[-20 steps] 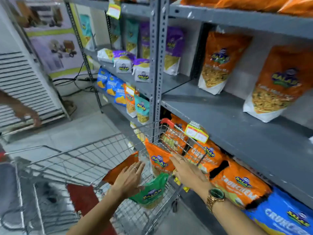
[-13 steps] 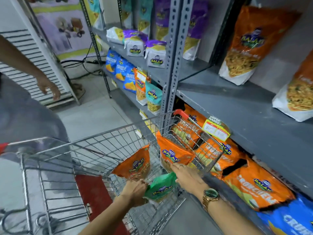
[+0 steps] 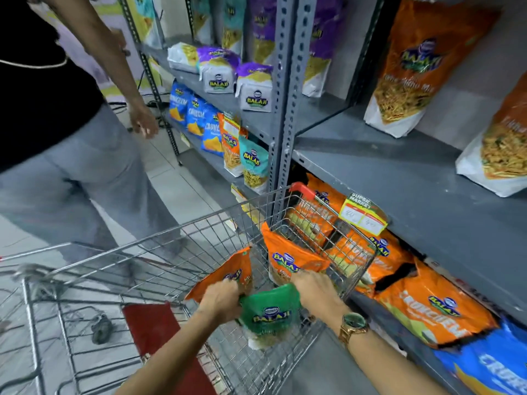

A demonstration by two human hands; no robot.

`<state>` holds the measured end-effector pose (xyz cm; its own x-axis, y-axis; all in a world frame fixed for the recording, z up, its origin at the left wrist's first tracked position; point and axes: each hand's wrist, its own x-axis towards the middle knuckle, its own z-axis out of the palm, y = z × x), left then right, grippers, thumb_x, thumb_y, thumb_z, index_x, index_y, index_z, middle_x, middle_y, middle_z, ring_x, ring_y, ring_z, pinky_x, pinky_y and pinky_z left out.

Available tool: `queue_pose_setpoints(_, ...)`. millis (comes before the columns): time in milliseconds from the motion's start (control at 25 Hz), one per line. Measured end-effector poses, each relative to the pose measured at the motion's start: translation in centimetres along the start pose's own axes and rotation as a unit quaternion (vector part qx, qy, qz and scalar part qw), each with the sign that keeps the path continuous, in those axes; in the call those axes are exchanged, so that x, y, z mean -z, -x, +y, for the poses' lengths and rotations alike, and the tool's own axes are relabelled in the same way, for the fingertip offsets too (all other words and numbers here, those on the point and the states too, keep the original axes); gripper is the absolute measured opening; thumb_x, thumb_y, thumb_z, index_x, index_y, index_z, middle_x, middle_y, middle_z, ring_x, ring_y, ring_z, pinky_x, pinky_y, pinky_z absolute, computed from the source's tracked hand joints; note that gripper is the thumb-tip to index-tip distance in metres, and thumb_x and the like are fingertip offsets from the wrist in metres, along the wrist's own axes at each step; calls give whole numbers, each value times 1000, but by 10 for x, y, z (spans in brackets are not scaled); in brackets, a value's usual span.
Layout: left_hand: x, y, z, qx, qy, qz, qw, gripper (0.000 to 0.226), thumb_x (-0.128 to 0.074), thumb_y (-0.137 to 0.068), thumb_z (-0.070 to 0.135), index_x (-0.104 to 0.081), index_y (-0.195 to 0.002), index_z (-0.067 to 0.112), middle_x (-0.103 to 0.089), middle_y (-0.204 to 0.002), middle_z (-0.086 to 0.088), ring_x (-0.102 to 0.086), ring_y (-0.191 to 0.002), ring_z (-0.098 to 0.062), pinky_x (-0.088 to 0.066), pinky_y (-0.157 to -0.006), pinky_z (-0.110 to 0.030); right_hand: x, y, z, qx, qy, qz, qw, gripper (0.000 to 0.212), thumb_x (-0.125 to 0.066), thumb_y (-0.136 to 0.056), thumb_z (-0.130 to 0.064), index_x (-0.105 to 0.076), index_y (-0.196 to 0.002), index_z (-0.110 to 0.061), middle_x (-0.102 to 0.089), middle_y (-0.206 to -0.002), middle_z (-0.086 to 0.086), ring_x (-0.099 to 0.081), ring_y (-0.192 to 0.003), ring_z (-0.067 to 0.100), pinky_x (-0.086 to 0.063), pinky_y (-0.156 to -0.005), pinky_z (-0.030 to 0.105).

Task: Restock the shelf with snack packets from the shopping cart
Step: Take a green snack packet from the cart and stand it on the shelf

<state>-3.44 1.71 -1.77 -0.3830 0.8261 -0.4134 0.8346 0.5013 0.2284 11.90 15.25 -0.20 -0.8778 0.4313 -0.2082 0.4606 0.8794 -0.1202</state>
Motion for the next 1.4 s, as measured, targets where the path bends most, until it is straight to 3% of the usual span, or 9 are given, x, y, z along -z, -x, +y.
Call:
queue_pose_setpoints(200, 63, 15, -10, -11, 281, 88, 956, 13, -57, -56, 16, -62, -46, 22, -50, -46, 8, -48, -55, -15, -40, -52, -28, 48, 13, 10, -51, -178, 127, 974, 7, -54, -84, -15, -59, -82, -12, -66, -79, 8, -57, -67, 22, -45, -59, 25)
queue_pose_setpoints(320, 110, 33, 11, -31, 447, 131, 884, 11, -74, -63, 3, -73, -57, 13, -68, -51, -7, -57, -52, -12, -44, -54, -23, 92, 33, 19, -35, -243, 250, 936, 6, -60, -76, -19, -63, -76, -13, -69, -72, 5, -56, -63, 20, -35, -54, 22)
queue_pose_setpoints(440, 157, 39, 52, -92, 570, 206, 790, 21, -68, -67, -8, -71, -55, 9, -71, -50, 3, -64, -49, -8, -52, -52, -20, 138, 55, 30, -43, -332, 389, 858, 11, -59, -68, -22, -63, -72, -12, -63, -65, -6, -52, -62, 6, -34, -57, 17)
queue_pose_setpoints(680, 218, 29, 173, -221, 689, 220, 654, 26, -61, -76, 3, -73, -57, 15, -72, -55, 5, -67, -53, -8, -57, -53, -20, 216, 116, 75, -68, -420, 546, 722, 16, -60, -75, -23, -51, -70, -35, -58, -63, -14, -50, -58, -1, -40, -57, 18)
queue_pose_setpoints(920, 223, 9, 307, -276, 676, 162, 664, 14, -65, -76, 10, -69, -64, 15, -71, -54, 10, -66, -56, -5, -55, -62, -23, 241, 199, 148, -153, -409, 649, 623, 11, -64, -82, -14, -58, -77, -22, -59, -71, -11, -53, -59, -8, -43, -61, 16)
queue_pose_setpoints(1040, 210, 4, 379, -294, 665, 128, 675, 9, -69, -74, 13, -69, -67, 17, -70, -57, 13, -65, -63, -10, -55, -69, -28, 238, 241, 194, -196, -405, 687, 571, 19, -65, -80, -14, -57, -69, -27, -61, -71, -6, -57, -66, 4, -47, -68, 30)
queue_pose_setpoints(1160, 199, 6, 447, -316, 651, 106, 682, 2, -69, -75, 10, -69, -72, 10, -67, -47, 16, -62, -51, -1, -54, -53, -18, 236, 281, 237, -241, -401, 711, 525, 11, -65, -80, -16, -59, -76, -24, -63, -79, 0, -59, -76, 18, -49, -78, 39)
queue_pose_setpoints(1320, 180, 6, 525, -324, 645, 67, 689, 3, -71, -74, 9, -69, -72, 10, -65, -43, 16, -62, -47, 0, -54, -51, -18, 231, 330, 281, -273, -378, 741, 482, 24, -62, -83, -11, -53, -67, -26, -56, -71, -9, -55, -57, -7, -47, -62, 17)
queue_pose_setpoints(1400, 170, 3, 556, -321, 648, 38, 689, 11, -72, -72, 10, -67, -65, 15, -65, -44, 14, -62, -48, -4, -54, -54, -22, 226, 348, 302, -299, -371, 747, 463, 28, -64, -82, -14, -48, -63, -26, -54, -68, -3, -52, -60, 4, -46, -62, 26)
